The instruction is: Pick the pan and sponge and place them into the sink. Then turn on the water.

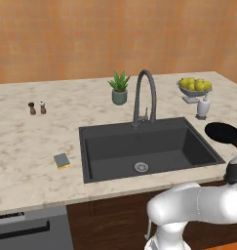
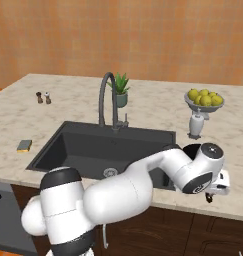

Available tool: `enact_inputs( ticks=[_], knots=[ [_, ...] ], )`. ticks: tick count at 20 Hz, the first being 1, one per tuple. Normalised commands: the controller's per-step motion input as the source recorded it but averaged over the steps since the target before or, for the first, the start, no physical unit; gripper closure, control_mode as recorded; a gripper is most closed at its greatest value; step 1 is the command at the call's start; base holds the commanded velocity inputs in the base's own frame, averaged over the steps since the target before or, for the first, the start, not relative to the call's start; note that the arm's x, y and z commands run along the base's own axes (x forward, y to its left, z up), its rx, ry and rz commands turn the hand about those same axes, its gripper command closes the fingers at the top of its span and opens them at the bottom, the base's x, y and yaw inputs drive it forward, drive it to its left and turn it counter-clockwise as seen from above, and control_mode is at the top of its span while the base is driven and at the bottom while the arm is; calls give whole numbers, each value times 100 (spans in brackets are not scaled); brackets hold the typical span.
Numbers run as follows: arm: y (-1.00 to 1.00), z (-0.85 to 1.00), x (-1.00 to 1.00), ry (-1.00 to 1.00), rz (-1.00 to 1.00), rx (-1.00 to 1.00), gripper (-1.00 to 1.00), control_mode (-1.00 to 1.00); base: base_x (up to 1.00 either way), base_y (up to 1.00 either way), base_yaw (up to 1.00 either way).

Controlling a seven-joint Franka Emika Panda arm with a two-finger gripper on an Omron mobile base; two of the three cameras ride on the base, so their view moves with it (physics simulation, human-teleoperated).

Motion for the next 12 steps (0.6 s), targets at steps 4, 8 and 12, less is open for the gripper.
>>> enact_inputs(
  ticks=[4,8,12],
  knots=[
    [0,-23,48,0,0,0,-100,-100,0,0,0],
    [-18,-27,45,2,0,0,-100,-100,0,0,0],
    [-37,-32,27,0,0,0,-100,-100,0,0,0]
  ],
)
